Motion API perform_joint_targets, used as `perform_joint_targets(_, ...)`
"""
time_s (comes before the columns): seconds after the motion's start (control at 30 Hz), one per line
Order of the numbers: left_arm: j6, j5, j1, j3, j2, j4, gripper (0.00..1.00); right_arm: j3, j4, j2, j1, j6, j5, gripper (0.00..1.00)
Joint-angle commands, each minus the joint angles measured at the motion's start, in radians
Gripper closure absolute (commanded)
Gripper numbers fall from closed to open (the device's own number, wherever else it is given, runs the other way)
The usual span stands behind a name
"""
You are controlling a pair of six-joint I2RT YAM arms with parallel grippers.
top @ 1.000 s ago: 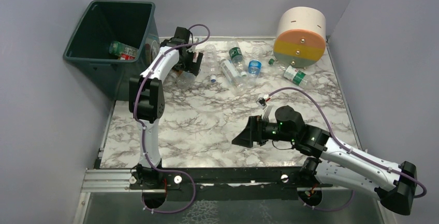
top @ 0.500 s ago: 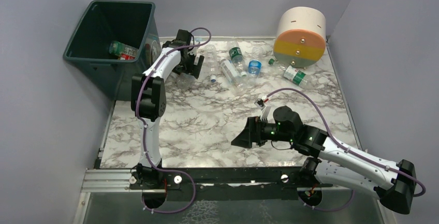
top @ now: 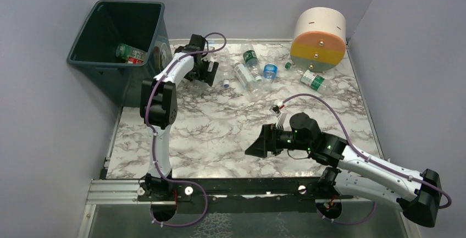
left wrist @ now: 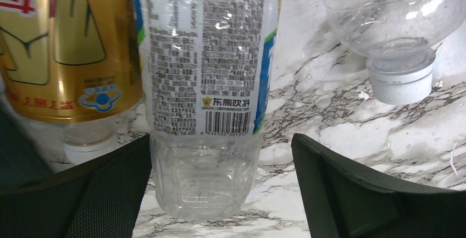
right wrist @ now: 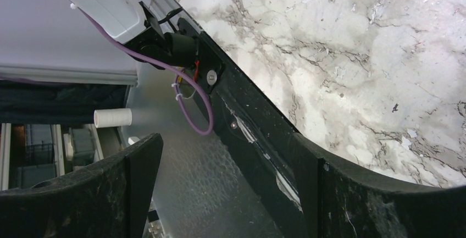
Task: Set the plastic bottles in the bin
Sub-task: Pick up the plastic bottle at the center of the board.
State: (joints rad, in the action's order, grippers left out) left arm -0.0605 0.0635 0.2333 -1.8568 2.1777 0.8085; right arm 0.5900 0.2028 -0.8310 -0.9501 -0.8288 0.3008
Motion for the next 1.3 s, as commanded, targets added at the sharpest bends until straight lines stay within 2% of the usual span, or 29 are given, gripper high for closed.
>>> perform_joint_targets(0.0,0.011,0.023,0.016,0.026,0.020,-0.024,0.01,-0.010,-0.028,0.003,-0.007,0.015,0.017,0.12)
perform_joint_targets(0.5,0.027,-0.002,0.045,0.038,0.028,-0.030,0.02,-0.004,-0.019,0.013,-0.007,0.017,0.014,0.12)
perform_joint_targets(0.83,0.034,-0.015,0.046,0.052,0.025,-0.034,0.08,-0.007,-0.012,0.027,-0.007,0.006,0.011,0.12)
perform_joint_targets(0.97,0.041,-0.026,0.046,0.059,0.023,-0.036,0.15,-0.013,-0.010,0.040,-0.007,0.000,0.008,0.13)
perform_joint_targets(1.17,0.051,-0.031,0.046,0.067,0.001,-0.035,0.39,-0.021,-0.001,0.064,-0.007,-0.010,0.005,0.12)
perform_joint_targets(1.27,0.057,-0.035,0.046,0.074,-0.021,-0.035,0.42,-0.026,0.002,0.076,-0.007,-0.018,0.006,0.12)
